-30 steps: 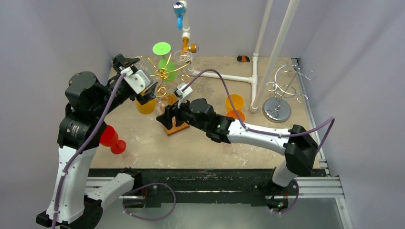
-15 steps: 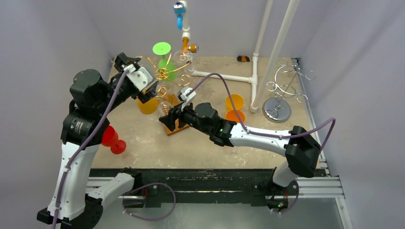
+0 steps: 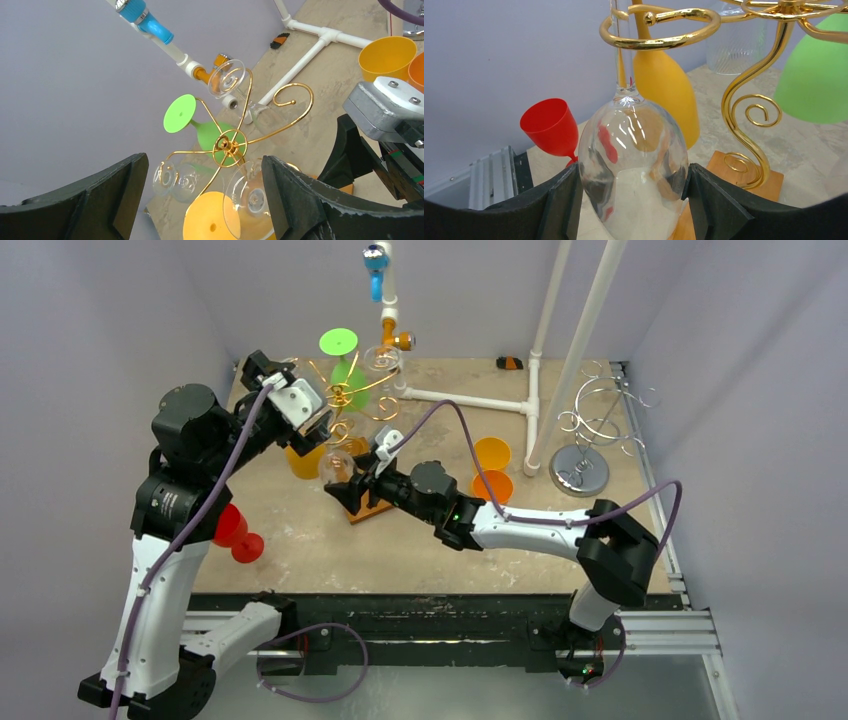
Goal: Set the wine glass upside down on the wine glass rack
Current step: Turn the wine glass upside down at the wine rack.
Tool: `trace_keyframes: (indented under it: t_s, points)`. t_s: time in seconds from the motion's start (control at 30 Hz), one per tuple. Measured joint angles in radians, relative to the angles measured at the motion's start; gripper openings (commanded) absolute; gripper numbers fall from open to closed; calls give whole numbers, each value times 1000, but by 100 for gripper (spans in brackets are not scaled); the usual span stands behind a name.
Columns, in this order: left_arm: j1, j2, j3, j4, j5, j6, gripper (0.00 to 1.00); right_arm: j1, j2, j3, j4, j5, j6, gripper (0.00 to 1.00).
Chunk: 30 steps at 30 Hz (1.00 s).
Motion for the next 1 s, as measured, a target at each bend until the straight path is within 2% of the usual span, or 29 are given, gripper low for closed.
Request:
trace_keyframes:
  t_s: [0.4, 0.67, 0.83, 0.93, 1.0]
  points:
    - [0, 0, -4, 0, -6, 0, 89, 0, 4, -105, 184, -5, -8, 5]
    - [0, 0, -12, 0, -8, 0, 89, 0, 4, -138, 244, 28, -7, 3]
    - [0, 1, -14, 0, -8, 0, 89, 0, 3, -158, 262, 68, -2, 12]
    - [0, 1, -14, 0, -8, 0, 89, 0, 3, -161, 261, 85, 1, 23]
    - [0, 1, -14, 0, -8, 0, 89, -1, 3, -161, 261, 97, 3, 34]
